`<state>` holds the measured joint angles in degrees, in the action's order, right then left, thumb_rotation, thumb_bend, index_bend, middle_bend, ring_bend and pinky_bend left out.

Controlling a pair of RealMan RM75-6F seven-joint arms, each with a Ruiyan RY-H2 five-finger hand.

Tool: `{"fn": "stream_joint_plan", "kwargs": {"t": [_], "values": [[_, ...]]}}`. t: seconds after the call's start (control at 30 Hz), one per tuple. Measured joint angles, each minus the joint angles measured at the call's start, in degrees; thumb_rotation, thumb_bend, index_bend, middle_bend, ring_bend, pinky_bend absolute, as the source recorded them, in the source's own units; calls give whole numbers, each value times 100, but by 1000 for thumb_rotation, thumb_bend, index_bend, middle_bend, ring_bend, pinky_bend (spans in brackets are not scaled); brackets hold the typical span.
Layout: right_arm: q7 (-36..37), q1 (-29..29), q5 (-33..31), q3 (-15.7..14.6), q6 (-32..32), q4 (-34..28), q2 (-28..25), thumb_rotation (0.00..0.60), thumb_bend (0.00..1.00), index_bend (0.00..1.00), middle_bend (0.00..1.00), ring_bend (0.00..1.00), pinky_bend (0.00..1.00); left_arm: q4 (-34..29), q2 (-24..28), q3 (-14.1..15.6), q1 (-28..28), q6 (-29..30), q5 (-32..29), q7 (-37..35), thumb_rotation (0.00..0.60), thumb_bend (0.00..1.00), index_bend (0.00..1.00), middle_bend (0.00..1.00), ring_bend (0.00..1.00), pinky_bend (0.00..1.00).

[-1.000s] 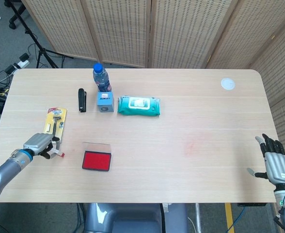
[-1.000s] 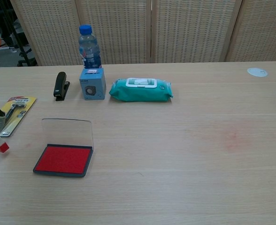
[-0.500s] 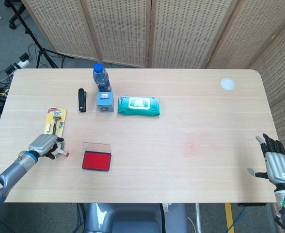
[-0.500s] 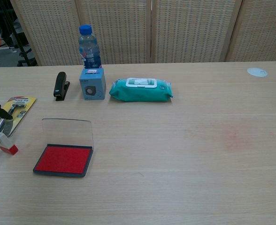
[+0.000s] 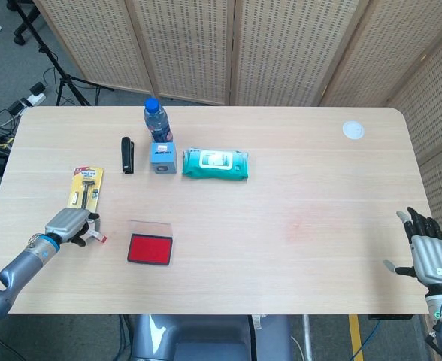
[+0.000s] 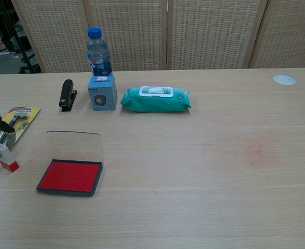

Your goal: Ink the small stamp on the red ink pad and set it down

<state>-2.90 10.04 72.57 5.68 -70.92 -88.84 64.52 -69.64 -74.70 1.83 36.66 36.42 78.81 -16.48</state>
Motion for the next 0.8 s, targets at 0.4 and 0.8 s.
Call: {"fn": "stream_joint_plan", "kwargs": {"t": [0.4, 0.8], "values": [[13, -2, 0, 4, -9, -1, -5, 600, 0, 0, 0, 0, 0, -102, 60, 25, -14, 34, 10, 111, 600, 378, 455, 1000, 1000, 962], [22, -4, 13, 0, -13, 0, -10, 600, 0, 0, 0, 0, 0, -126, 102, 52, -65, 156, 53, 192, 600, 338, 403, 1000, 1000, 962]]}}
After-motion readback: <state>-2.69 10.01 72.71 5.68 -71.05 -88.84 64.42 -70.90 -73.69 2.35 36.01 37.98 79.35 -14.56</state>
